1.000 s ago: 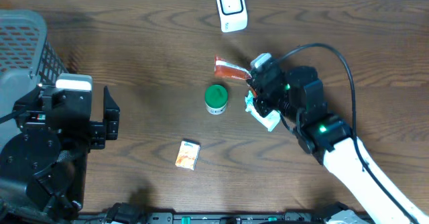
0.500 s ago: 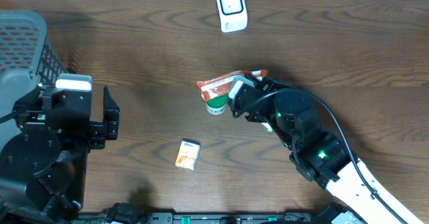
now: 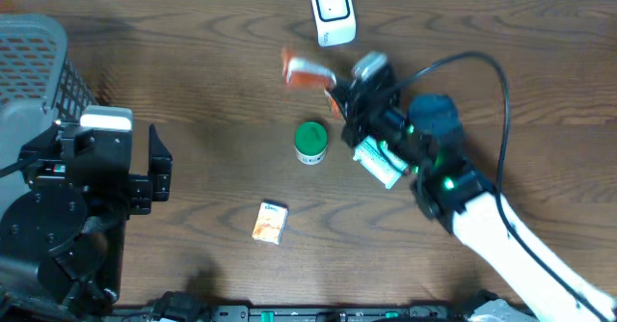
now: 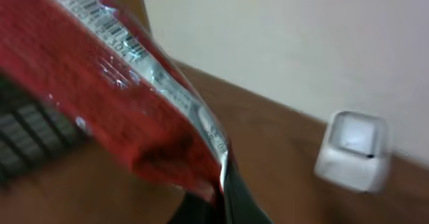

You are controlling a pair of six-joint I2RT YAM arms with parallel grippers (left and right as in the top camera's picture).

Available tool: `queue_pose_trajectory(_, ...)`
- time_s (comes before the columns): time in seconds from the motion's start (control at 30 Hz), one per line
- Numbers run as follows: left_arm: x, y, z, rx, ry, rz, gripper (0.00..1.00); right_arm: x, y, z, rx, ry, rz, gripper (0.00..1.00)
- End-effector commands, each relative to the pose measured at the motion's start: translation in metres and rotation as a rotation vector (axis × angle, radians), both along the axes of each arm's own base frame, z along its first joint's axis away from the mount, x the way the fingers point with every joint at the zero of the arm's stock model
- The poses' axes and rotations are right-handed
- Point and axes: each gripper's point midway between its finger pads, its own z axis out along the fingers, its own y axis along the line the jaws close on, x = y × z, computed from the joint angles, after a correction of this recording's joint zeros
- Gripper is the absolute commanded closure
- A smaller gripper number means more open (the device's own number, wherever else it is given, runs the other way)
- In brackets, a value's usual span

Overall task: Scan the item barcode
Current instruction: 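Carry the red bar up to the white scanner and hold it there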

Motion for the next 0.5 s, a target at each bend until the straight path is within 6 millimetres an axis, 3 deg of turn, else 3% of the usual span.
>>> queue_pose_trajectory(0.0,0.001,-0.002,0.0,-0.018,0.0,-0.003,0.05,0.024,-0.002,-0.012,0.377,0.382,0.042,0.99)
queue_pose_trajectory(0.17,0.001,-0.002,0.0,-0.018,0.0,-0.003,0.05,0.069,-0.012,-0.004,0.718,0.491,0.12,0.99)
queue_pose_trajectory(0.23,0.001,-0.002,0.0,-0.018,0.0,-0.003,0.05,0.087,-0.01,-0.012,0.792,0.542,0.129,0.99)
queue_pose_trajectory(0.33,0.001,-0.002,0.0,-0.018,0.0,-0.003,0.05,0.115,0.007,-0.037,0.837,0.652,0.139,0.99)
queue_pose_trajectory(0.47,0.001,-0.002,0.0,-0.018,0.0,-0.003,0.05,0.14,0.039,-0.036,0.849,0.661,0.27,0.99)
